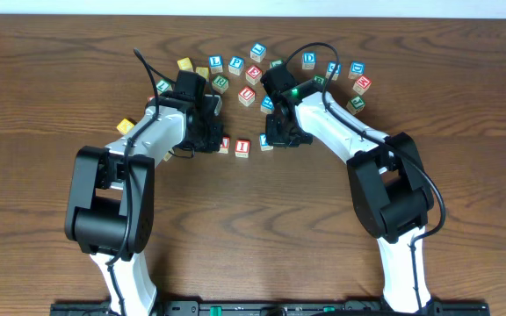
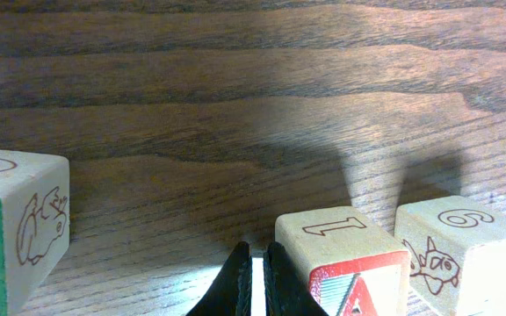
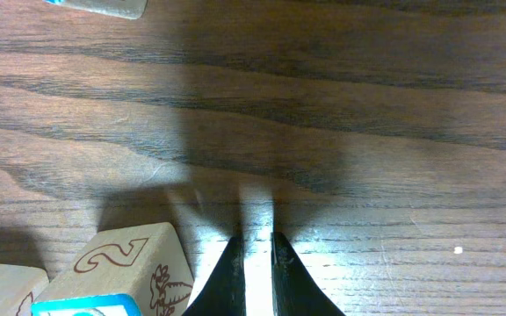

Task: Spell out AI2

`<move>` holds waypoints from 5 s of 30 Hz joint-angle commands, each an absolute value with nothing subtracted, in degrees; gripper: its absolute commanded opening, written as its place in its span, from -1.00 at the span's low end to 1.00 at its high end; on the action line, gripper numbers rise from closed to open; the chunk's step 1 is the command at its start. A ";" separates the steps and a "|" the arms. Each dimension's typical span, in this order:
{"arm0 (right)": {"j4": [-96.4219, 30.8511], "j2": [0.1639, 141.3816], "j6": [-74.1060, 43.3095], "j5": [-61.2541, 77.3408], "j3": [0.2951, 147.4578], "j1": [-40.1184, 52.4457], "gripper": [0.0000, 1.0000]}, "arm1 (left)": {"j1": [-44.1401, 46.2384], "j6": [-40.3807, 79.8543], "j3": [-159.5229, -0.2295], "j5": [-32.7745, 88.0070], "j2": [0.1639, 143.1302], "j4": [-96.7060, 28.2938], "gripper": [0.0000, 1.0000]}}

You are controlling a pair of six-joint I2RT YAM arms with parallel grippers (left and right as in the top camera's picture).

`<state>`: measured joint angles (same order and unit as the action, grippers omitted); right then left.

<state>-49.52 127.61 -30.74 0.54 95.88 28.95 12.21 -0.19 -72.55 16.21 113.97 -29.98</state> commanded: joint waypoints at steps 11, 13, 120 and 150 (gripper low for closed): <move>-49.28 126.56 -30.11 0.84 95.00 28.49 -0.88 | 15.38 -0.84 -73.80 16.10 114.45 -31.62 -0.85; -49.28 126.56 -30.11 0.84 95.00 28.49 -0.88 | 15.51 0.51 -73.87 16.12 114.45 -31.73 -0.85; -40.10 128.01 -29.36 6.83 97.36 30.09 -0.98 | 18.74 25.17 -73.34 18.74 115.11 -30.30 -0.85; -42.61 128.38 -28.16 7.27 97.36 31.57 -0.98 | 18.74 24.25 -73.34 18.37 115.11 -30.30 -0.85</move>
